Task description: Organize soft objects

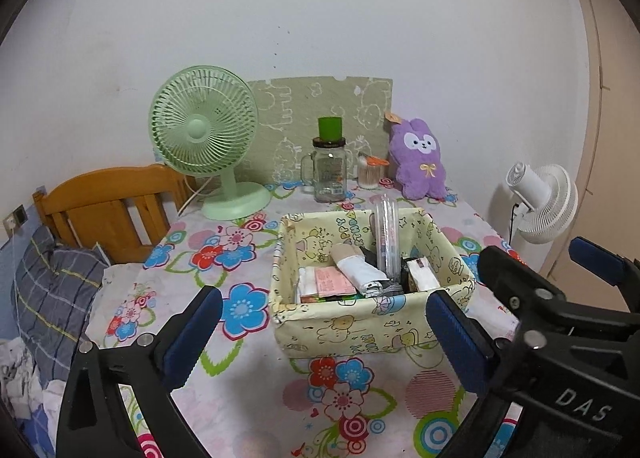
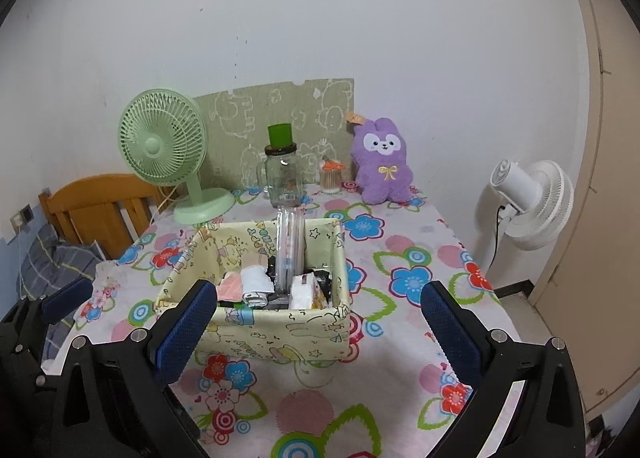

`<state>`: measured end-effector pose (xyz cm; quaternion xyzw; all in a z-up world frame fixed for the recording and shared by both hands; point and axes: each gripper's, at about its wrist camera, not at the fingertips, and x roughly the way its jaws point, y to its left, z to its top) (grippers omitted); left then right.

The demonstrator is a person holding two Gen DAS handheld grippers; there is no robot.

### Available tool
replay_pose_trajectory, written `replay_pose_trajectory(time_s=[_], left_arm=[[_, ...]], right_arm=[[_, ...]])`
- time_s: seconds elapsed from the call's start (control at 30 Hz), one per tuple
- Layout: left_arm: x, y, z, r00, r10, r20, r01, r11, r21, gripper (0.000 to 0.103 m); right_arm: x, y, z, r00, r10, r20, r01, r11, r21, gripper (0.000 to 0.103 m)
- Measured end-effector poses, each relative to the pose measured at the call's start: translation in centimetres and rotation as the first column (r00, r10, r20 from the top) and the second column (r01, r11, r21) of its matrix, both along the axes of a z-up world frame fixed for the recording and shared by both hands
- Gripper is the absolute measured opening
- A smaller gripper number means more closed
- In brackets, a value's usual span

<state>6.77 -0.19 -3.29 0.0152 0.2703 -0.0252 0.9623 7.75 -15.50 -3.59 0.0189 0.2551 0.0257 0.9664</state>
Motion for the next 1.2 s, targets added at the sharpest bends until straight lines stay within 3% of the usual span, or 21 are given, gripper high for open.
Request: replay_pose_trajectory(time_s=[0.53,1.2], left_arm=[[-4.0,2.1,1.8,0.997,0.039,0.061,-0.038,0.999,-0.024,0.103],[-6.6,3.3,2.5,0.994,0.072,0.088,-0.066,0.995,-0.073,0.103]], right_arm=[[-4.7,-0.5,2.2,0.996,-0.021,0.082,0.024,0.999,-0.034,0.103],[-8.2,-1.5,2.5,0.991,-0.032,0.132,0.033,0.999,-0.006,0.103]])
